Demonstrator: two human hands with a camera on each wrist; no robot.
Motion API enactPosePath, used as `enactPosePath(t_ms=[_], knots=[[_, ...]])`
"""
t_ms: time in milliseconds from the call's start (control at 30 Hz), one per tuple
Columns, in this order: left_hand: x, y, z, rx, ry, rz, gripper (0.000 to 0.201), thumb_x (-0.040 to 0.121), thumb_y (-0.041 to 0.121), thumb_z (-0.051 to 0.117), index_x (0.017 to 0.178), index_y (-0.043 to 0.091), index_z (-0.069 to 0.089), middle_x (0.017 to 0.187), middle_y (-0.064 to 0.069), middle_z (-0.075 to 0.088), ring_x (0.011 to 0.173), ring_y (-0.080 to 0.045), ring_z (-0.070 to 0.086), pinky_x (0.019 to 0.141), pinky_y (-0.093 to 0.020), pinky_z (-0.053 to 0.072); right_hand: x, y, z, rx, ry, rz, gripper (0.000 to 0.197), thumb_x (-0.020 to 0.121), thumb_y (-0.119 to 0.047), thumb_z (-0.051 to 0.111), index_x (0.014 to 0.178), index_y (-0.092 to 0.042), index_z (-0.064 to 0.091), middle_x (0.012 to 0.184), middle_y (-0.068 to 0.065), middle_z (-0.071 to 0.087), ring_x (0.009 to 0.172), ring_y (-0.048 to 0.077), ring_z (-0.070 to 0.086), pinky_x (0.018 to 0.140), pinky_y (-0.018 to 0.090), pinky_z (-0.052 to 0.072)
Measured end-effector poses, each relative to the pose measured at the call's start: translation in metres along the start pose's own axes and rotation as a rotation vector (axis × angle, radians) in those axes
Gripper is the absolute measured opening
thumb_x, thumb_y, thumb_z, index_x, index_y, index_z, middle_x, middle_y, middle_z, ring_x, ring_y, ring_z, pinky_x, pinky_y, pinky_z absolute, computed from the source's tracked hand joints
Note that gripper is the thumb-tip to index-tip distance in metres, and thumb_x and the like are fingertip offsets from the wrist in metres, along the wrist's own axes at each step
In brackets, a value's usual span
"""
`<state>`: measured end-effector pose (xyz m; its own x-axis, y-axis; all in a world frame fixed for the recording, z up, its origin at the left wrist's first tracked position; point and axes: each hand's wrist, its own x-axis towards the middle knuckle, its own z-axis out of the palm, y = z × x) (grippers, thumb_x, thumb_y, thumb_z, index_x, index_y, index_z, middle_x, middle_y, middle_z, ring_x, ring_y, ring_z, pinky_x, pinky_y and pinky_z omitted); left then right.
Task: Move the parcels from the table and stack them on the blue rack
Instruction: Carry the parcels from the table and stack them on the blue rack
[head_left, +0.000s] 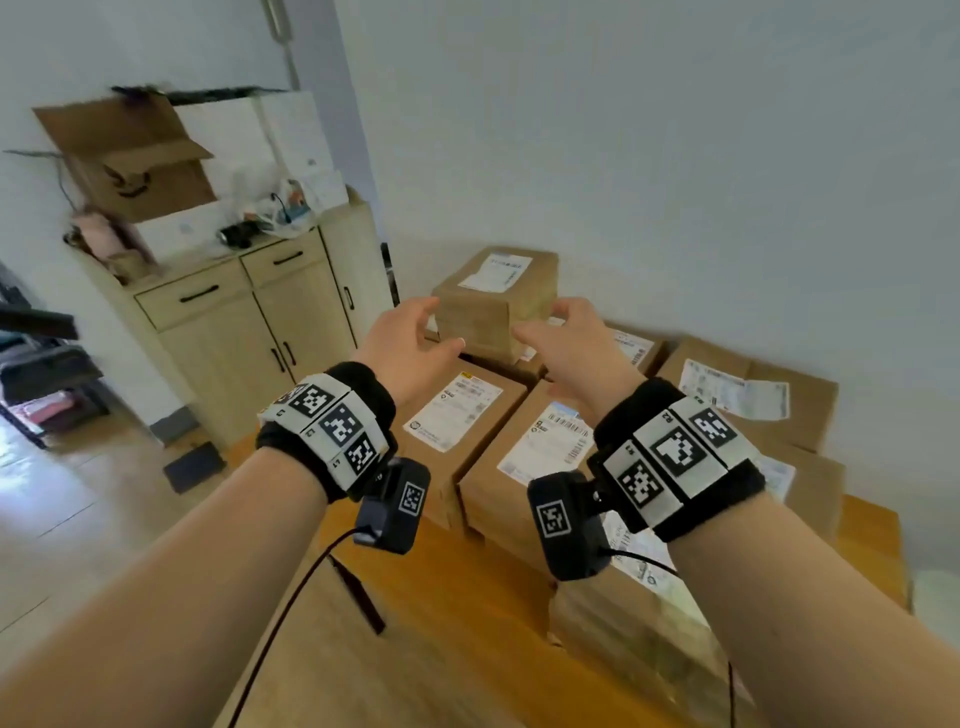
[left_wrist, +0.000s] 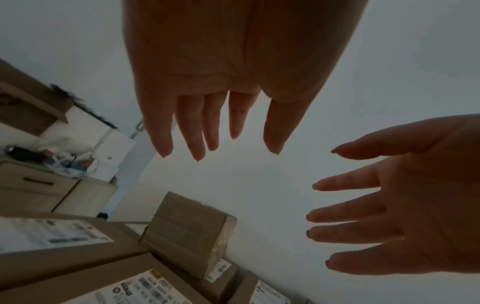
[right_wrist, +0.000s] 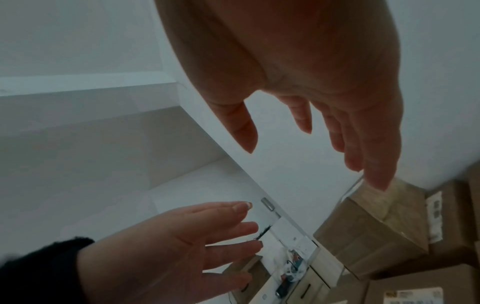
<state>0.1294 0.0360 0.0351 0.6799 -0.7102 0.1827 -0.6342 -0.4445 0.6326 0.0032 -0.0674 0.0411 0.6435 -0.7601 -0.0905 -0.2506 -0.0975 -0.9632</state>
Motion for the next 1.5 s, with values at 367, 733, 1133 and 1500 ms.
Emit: enactPosePath(t_ms=[367, 733, 1133, 1500], knots=[[0.175, -0.080, 0.022, -0.049, -0.188, 0.066, 0.064, 0.090, 0.034, 0.057, 0.142, 0.008, 0.030, 0.145, -0.011, 0.038, 0.131, -0.025, 0.038, 0.104, -0.033, 0.032, 0.128, 0.003, 0.068, 0.082, 0.202, 0.190, 0.057, 0.092, -0.027, 0.056, 0.141, -0.013, 0.031, 0.125, -0.001, 0.047, 0.094, 0.010, 0.042, 0.075, 0.026, 0.043], [0.257, -0.120, 0.055, -0.057, -0.469, 0.111, 0.045, 0.098, 0.043, 0.033, 0.121, 0.008, 0.051, 0.089, 0.001, 0.054, 0.073, -0.011, 0.049, 0.059, -0.021, 0.036, 0.197, 0.014, 0.106, 0.141, 0.422, 0.363, 0.039, 0.097, -0.031, 0.042, 0.130, -0.011, 0.045, 0.092, -0.007, 0.052, 0.084, 0.009, 0.051, 0.093, 0.041, 0.050], [0.197, -0.066, 0.049, -0.160, -0.371, 0.327, 0.033, 0.095, 0.044, 0.042, 0.106, 0.016, 0.056, 0.092, 0.004, 0.060, 0.080, -0.010, 0.055, 0.068, -0.023, 0.044, 0.128, 0.011, 0.063, 0.183, 0.579, 0.276, 0.025, 0.095, -0.022, 0.042, 0.118, -0.015, 0.051, 0.098, -0.002, 0.056, 0.098, 0.019, 0.055, 0.092, 0.047, 0.050], [-0.002, 0.072, 0.085, -0.341, -0.263, 0.462, 0.027, 0.093, 0.040, 0.048, 0.105, 0.019, 0.058, 0.087, 0.011, 0.058, 0.082, -0.009, 0.055, 0.064, -0.020, 0.040, -0.074, 0.033, -0.069, 0.229, 0.665, 0.158, 0.007, 0.095, -0.021, 0.045, 0.096, -0.026, 0.051, 0.090, -0.009, 0.054, 0.083, 0.008, 0.053, 0.088, 0.043, 0.053]])
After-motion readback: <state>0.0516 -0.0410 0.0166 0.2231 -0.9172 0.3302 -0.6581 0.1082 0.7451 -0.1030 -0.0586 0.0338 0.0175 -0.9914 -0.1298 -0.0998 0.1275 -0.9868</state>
